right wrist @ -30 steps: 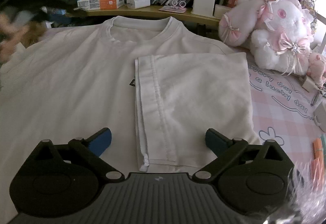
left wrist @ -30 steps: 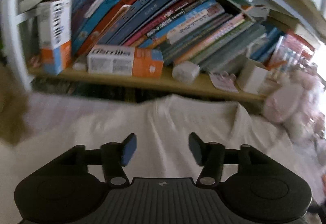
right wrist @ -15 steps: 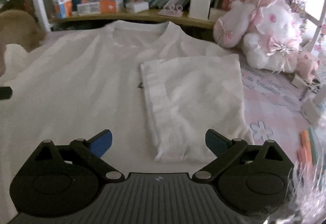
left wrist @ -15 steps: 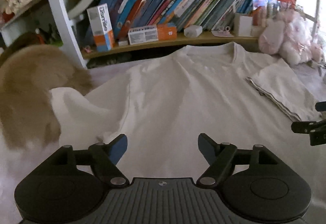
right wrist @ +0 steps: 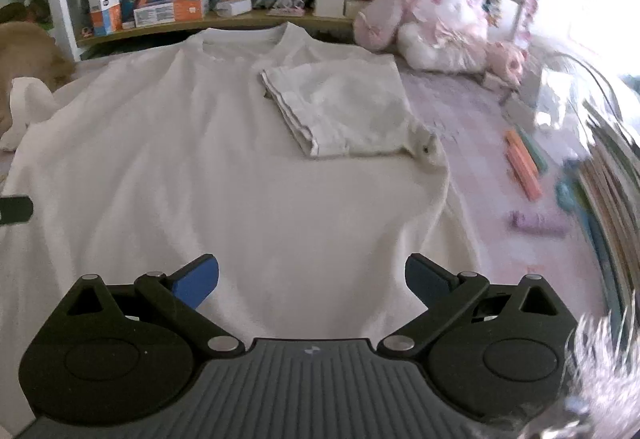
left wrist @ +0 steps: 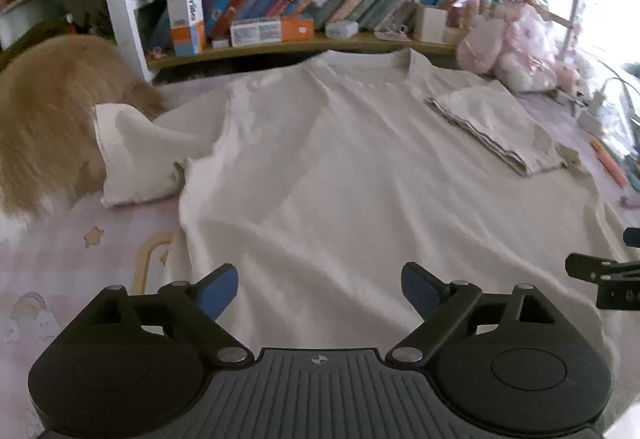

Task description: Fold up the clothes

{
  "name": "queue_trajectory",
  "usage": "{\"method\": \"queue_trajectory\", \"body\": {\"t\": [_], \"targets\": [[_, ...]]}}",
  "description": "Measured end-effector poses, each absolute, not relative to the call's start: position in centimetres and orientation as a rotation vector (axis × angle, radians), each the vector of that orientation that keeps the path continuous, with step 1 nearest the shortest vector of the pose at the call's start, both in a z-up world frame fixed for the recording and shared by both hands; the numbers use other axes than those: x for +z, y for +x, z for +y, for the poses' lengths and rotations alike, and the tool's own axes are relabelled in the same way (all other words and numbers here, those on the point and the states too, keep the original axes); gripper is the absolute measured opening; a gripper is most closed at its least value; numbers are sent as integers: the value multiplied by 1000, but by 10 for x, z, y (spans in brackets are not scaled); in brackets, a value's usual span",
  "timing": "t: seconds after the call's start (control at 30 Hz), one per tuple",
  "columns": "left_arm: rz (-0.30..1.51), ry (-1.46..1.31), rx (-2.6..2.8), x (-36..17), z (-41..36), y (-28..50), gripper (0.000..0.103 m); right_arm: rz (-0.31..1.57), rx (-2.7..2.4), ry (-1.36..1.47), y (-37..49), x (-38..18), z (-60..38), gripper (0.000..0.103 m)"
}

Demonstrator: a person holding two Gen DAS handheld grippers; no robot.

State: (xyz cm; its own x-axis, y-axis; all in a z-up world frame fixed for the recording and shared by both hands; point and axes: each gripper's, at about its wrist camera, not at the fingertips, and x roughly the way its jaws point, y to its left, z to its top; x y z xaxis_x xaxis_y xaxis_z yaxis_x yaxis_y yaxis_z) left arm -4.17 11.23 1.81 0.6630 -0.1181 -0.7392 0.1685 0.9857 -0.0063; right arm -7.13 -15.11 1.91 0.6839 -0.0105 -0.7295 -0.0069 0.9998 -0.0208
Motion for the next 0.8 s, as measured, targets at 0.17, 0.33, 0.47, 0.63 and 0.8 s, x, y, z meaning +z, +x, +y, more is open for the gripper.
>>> {"method": "queue_trajectory", "body": {"t": [0.17, 0.33, 0.47, 0.63, 0.8], "targets": [[806, 31, -177, 21, 130, -42, 91, 814, -36, -15, -82, 23, -141, 101], [783, -60, -148, 20, 162, -30, 91, 792, -50, -29, -90, 29, -127, 101], [758, -222, -60, 10, 205, -12, 91, 791, -61, -38, -92, 31, -119, 101], [753, -395, 76, -8, 254, 12, 90, 789, -74, -58, -94, 32, -111, 101], [754, -629, 139, -27, 296, 32, 75, 783, -115, -58, -96, 33, -111, 101]]}}
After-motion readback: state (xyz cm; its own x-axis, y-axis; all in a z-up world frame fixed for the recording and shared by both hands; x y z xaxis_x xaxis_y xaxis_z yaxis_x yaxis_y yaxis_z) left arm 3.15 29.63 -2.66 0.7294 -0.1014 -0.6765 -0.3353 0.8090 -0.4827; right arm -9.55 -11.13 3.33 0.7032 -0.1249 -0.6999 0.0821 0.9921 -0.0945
